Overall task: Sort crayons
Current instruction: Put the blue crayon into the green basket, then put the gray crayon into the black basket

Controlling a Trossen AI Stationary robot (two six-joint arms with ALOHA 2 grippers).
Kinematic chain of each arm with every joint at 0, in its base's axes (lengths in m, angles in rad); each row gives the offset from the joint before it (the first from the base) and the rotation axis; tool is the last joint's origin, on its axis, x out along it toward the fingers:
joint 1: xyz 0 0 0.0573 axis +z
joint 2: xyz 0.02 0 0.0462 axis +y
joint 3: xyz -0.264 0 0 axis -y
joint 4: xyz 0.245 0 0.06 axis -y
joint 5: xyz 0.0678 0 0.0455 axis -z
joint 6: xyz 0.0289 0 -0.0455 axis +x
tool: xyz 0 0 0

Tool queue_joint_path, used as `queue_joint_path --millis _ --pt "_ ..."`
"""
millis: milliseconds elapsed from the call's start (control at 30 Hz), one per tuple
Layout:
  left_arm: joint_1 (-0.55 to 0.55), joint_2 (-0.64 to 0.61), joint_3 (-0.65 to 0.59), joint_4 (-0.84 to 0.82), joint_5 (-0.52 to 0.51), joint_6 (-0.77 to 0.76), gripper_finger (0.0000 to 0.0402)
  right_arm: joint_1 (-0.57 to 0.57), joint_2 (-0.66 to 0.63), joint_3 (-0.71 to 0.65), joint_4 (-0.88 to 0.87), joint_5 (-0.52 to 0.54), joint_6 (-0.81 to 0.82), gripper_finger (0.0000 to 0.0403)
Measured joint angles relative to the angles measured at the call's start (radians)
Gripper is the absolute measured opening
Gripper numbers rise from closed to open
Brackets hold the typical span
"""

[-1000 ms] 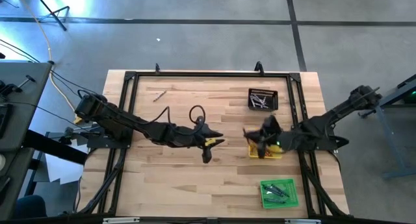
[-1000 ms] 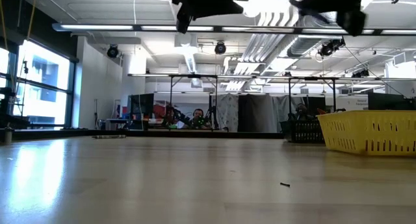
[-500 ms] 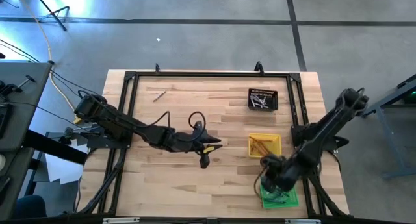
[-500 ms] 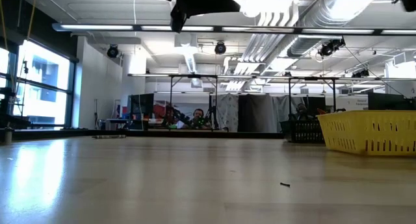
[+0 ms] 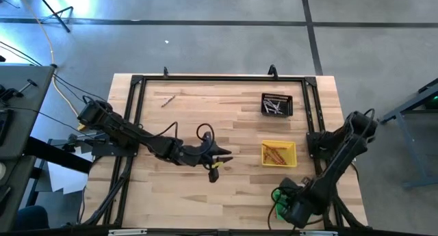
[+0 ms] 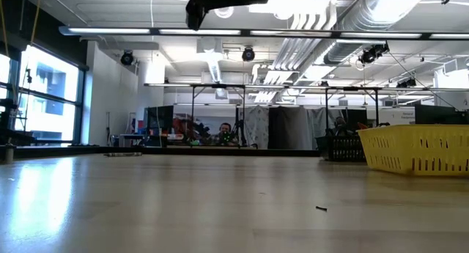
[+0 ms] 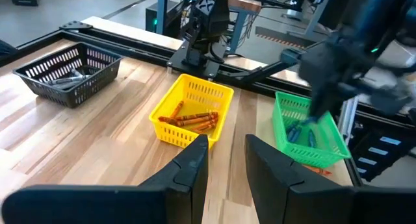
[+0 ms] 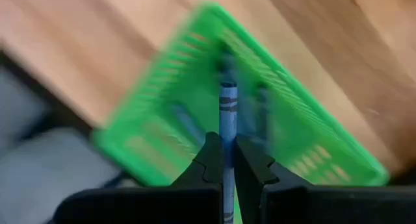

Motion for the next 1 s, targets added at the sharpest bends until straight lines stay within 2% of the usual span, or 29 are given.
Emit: queue_joint_path --millis 167,300,700,867,1000 --pt "-0.023 0.0 0.0 0.0 0.0 0.0 0.0087 -0.004 0.072 0.013 -0.035 -0.102 -0.004 0.0" --pt "-0.034 0.0 0.0 -0.001 0.0 0.001 0.0087 -0.004 0.08 0.013 -0.029 -0.122 -0.005 0.0003" --pt "-0.034 0.0 0.0 -0.016 0.0 0.002 0.0087 -0.004 0.078 0.014 -0.025 -0.13 -0.026 0.0091" --pt "-0.033 0.0 0.0 -0.046 0.001 0.002 0.0087 -0.029 0.078 0.018 -0.04 -0.202 -0.062 0.0111" --pt "-0.021 -0.001 0.0 -0.129 0.003 -0.009 0.0087 -0.045 0.078 0.087 -0.102 -0.122 -0.118 0.0113"
